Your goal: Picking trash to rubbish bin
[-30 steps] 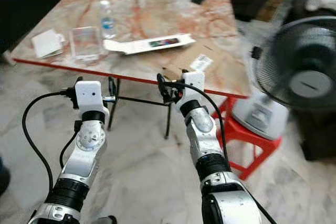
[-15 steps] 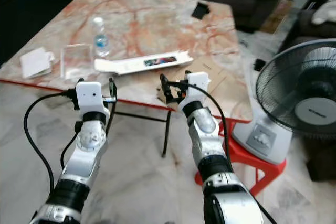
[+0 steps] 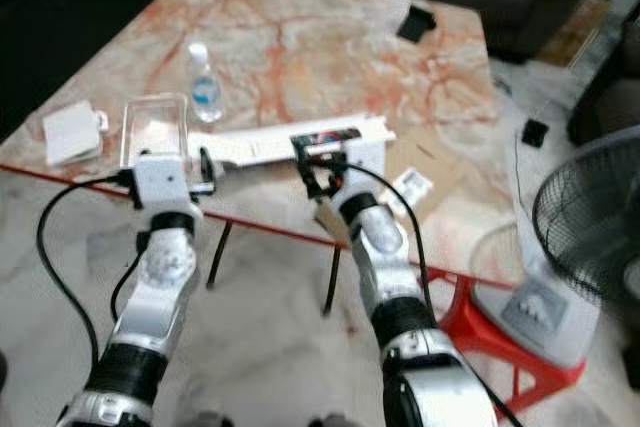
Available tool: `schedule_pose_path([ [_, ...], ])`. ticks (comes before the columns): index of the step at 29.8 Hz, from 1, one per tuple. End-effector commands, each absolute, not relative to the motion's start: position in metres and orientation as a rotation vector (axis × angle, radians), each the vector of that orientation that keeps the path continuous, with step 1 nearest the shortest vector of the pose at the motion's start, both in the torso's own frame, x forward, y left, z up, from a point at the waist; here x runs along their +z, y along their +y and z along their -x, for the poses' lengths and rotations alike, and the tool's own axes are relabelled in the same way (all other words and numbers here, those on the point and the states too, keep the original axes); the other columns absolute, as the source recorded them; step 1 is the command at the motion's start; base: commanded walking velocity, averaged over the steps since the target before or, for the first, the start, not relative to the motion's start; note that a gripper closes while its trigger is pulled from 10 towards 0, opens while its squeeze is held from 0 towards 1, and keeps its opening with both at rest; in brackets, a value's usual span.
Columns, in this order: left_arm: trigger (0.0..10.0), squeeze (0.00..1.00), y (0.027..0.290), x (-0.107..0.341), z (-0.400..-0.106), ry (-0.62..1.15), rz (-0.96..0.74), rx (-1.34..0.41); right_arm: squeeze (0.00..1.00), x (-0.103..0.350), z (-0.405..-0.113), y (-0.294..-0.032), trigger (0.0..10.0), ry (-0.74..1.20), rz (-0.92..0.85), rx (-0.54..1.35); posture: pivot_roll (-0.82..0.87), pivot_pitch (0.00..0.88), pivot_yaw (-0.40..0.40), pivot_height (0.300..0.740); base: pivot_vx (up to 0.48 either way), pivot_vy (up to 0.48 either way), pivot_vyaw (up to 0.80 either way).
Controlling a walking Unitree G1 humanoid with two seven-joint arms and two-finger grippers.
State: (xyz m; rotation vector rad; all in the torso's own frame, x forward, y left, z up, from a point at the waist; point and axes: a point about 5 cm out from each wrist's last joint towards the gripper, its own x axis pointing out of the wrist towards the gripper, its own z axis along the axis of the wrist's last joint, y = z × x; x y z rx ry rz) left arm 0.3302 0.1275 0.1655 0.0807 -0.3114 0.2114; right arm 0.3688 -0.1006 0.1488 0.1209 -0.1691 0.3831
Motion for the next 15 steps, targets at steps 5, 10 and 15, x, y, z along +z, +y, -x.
schedule_pose_path([
  [5, 10.0, 0.0, 0.132, 0.169, -0.33, -0.323, -0.075, 0.23, 0.0, 0.153, -0.369, -0.096, 10.0, -0.186, -0.137, 0.398, 0.09, 0.158, -0.128, 0.74, 0.425, 0.0, 0.0],
  [10, 10.0, 0.0, 0.13, 0.172, -0.33, -0.339, -0.069, 0.219, 0.0, 0.153, -0.369, -0.096, 10.0, -0.187, -0.143, 0.397, 0.09, 0.159, -0.128, 0.74, 0.404, 0.0, 0.0],
  [15, 10.0, 0.0, 0.115, 0.179, -0.325, -0.399, -0.026, 0.094, 0.0, 0.154, -0.369, -0.097, 10.0, -0.189, -0.147, 0.395, 0.08, 0.162, -0.129, 0.74, 0.0, 0.0, 0.0],
])
